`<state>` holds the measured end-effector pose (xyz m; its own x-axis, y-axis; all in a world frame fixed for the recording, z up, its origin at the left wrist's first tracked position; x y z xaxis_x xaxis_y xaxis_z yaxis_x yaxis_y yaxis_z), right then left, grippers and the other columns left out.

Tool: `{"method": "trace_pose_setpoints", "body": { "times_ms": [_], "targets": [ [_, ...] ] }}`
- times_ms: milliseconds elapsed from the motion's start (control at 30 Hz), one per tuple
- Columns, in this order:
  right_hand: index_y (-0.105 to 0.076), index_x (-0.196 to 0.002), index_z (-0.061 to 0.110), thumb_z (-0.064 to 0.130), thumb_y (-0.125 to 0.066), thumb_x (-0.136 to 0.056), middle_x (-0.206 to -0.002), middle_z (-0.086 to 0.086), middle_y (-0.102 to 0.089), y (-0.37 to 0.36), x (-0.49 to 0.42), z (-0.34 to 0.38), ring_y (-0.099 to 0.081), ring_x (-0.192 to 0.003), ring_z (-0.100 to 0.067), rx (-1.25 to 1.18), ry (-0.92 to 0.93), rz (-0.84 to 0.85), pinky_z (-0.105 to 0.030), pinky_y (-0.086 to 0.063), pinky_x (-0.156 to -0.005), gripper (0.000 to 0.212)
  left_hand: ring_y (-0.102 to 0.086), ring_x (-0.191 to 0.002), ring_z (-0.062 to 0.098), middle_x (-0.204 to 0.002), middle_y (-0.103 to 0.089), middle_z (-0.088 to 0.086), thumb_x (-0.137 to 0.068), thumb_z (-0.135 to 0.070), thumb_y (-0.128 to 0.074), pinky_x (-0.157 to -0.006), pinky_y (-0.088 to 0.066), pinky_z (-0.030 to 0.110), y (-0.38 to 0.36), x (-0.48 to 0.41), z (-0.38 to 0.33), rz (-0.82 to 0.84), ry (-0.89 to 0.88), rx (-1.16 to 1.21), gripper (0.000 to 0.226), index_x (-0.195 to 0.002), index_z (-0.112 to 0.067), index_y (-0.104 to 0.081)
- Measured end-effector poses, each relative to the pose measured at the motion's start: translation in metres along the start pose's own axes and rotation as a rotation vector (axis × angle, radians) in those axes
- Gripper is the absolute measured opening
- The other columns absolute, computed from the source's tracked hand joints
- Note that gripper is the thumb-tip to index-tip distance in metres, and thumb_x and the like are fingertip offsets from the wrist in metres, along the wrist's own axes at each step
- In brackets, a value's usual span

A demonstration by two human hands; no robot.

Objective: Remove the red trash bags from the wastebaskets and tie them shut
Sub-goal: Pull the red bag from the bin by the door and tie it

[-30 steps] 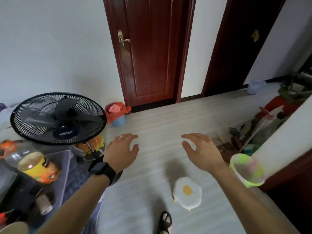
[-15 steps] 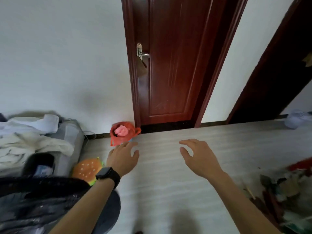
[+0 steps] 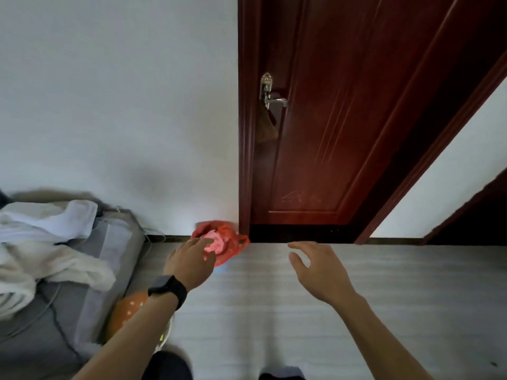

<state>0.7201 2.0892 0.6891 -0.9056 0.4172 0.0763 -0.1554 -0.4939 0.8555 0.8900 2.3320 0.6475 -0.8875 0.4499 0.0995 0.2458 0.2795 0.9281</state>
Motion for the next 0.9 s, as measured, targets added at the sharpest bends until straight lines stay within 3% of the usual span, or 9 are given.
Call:
{"method": "trace_pose_setpoints", "body": {
  "times_ms": [267,533,767,900],
  "targets": [
    [-0.061,-0.131,0.033,0.043,-0.049,-0.097,-0.134,0.013,-0.060,-0.035,-0.202,0.002,-0.049,-0.128,-0.015,-0.090,0.040,0.102,-0.033,-0.043,-0.106,0.037,-0.054,-0.123,0.023,-0.134,-0.059,-0.005,-0.094,-0.042,-0.042,-0.100,-0.042,0.037,0.007,-0.161,0.036,0.063,0.075,-0.093,0.039,-0.132,-0.039,-0.053],
    [-0.066,-0.124,0.031,0.038,-0.053,-0.096,-0.126,0.007,-0.067,-0.075,-0.334,0.020,-0.058,-0.119,-0.021,-0.155,-0.021,0.164,-0.036,-0.047,-0.100,0.031,-0.052,-0.126,0.023,-0.137,-0.057,-0.003,-0.093,-0.041,-0.049,-0.103,-0.042,0.038,0.020,-0.276,0.071,0.190,0.109,-0.140,0.042,-0.135,-0.038,-0.051],
    [-0.066,-0.123,0.032,0.045,-0.051,-0.093,-0.121,0.007,-0.069,-0.129,-0.409,0.042,-0.061,-0.115,-0.021,-0.161,-0.170,0.137,-0.040,-0.051,-0.096,0.036,-0.049,-0.128,0.022,-0.140,-0.053,-0.003,-0.094,-0.042,-0.044,-0.105,-0.041,0.039,-0.001,-0.394,0.124,0.468,0.008,-0.226,0.045,-0.139,-0.038,-0.044],
    [-0.065,-0.125,0.032,0.041,-0.051,-0.096,-0.125,0.005,-0.068,-0.166,-0.436,0.054,-0.059,-0.119,-0.023,-0.170,-0.351,0.104,-0.041,-0.050,-0.098,0.033,-0.047,-0.129,0.026,-0.141,-0.050,0.001,-0.095,-0.043,-0.038,-0.105,-0.038,0.042,-0.028,-0.471,0.147,0.700,-0.202,-0.469,0.049,-0.142,-0.031,-0.040]
  ]
}}
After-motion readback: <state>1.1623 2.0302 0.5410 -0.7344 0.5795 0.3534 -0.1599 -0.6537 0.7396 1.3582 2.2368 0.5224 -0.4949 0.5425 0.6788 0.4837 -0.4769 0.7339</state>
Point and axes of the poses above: each hand's wrist, its own x-axis away from the middle knuckle, its own y-axis out of the back of the hand, z = x × y, the point moved 1 cm from there along -x, towards the middle knuckle
